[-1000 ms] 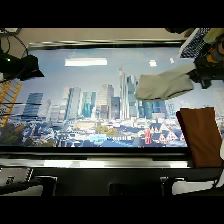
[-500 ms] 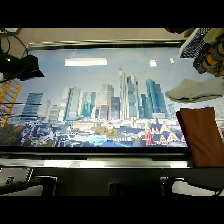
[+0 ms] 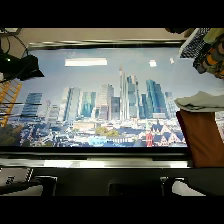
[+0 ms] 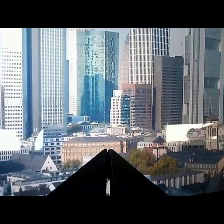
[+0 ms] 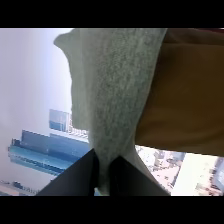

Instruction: Fold the clothes and pants, and hang the long-sleeved shirts on hangers.

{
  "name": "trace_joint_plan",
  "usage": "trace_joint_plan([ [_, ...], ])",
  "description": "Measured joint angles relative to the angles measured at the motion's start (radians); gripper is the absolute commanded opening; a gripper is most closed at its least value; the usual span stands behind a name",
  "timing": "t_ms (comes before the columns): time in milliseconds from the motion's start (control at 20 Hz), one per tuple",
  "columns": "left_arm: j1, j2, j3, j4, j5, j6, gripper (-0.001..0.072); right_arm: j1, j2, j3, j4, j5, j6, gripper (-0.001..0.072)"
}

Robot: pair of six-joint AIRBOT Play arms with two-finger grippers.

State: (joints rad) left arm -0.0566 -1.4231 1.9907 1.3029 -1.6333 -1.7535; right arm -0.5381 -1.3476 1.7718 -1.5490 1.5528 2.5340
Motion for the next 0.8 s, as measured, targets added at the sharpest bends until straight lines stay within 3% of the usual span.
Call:
trace_joint_plan([
  [250, 0.000, 0.000, 0.000, 0.000, 0.000, 0.000, 0.0019, 0.000, 0.018, 0.000, -0.083, 0.184, 0.013, 0.0036],
  [550, 0.000, 0.000, 0.000, 0.000, 0.000, 0.000, 0.0019, 0.000, 0.037, -0.089, -0.178, 0.271, -0.137, 0.0036],
  [800, 0.000, 0.000, 0.000, 0.000, 0.000, 0.000, 0.0018, 0.000, 0.110, -0.317, -0.270, 0.281, -0.243, 0.0037],
])
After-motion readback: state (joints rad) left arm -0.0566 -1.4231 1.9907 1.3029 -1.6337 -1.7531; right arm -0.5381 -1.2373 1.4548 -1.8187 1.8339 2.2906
